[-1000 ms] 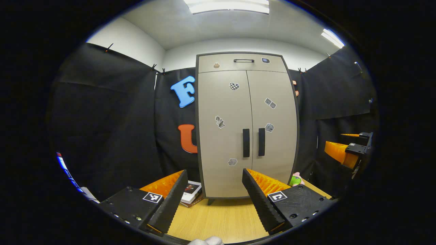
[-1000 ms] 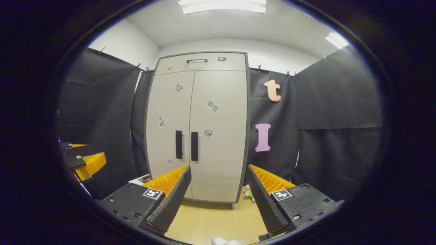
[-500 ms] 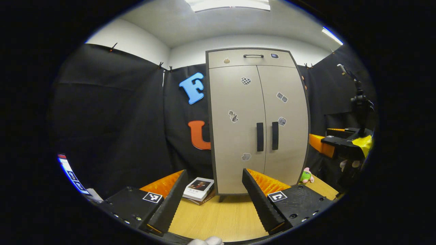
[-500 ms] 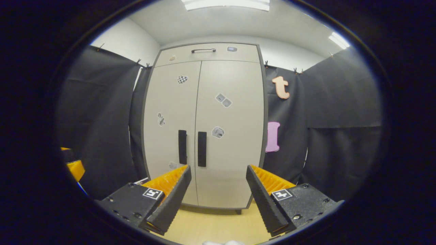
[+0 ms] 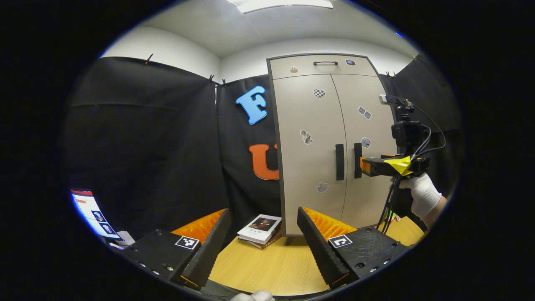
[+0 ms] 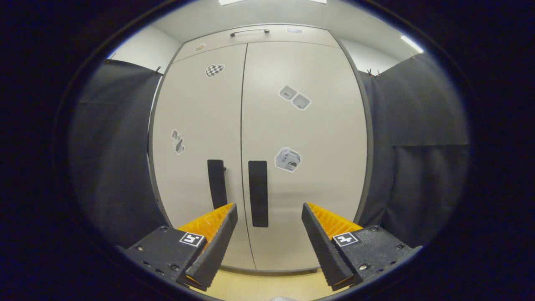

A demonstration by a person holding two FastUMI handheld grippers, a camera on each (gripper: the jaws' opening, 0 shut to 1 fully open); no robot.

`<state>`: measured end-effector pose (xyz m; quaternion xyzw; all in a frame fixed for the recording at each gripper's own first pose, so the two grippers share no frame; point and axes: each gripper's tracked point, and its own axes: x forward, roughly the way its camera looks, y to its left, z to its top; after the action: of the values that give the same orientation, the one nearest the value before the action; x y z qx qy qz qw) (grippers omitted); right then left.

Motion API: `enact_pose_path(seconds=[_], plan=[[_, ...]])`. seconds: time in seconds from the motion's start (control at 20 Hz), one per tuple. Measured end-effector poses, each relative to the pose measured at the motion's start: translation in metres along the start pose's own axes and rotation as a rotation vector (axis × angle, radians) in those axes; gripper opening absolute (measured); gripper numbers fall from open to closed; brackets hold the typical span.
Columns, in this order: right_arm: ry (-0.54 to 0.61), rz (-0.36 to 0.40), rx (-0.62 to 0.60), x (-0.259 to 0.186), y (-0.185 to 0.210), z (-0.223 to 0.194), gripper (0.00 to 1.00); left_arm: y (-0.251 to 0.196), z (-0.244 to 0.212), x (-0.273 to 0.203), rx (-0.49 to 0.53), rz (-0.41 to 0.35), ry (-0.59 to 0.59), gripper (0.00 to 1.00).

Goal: Open the right door of the double-door shoe cabinet with the right hand, and open the left door with the left hand.

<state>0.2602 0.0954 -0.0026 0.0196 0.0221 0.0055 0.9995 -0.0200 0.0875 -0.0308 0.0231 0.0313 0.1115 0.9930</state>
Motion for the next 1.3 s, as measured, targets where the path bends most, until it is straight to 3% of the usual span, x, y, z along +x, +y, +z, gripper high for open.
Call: enact_pose_path(seconds=[0.2,0.4,0.5,0.55,0.65,0.9,1.3], plan=[[0.015,0.008,-0.030,0.042,0.008,0.004,0.88,-0.002,-0.002,0.003,-0.013,0.030,0.015,0.96],[0.059,0.002,-0.008,0.061,0.010,-0.004,0.70,-0.008,-0.005,0.010,-0.012,0.045,0.031,1.00],[0.070,-0.010,-0.011,0.067,0.009,-0.005,0.55,-0.006,-0.005,0.010,-0.012,0.053,0.028,0.96],[0.081,-0.005,-0.006,0.070,0.011,-0.008,0.43,-0.005,-0.006,0.009,-0.016,0.059,0.031,0.96],[0.092,-0.012,-0.003,0.073,0.011,-0.010,0.37,-0.003,-0.007,0.010,-0.032,0.066,0.032,0.96],[0.097,-0.014,-0.005,0.071,0.011,-0.011,0.33,0.007,-0.010,0.004,-0.046,0.078,0.037,0.96],[0.104,0.048,-0.013,0.043,0.009,-0.013,0.23,0.000,-0.015,-0.011,-0.067,0.031,0.029,0.96]])
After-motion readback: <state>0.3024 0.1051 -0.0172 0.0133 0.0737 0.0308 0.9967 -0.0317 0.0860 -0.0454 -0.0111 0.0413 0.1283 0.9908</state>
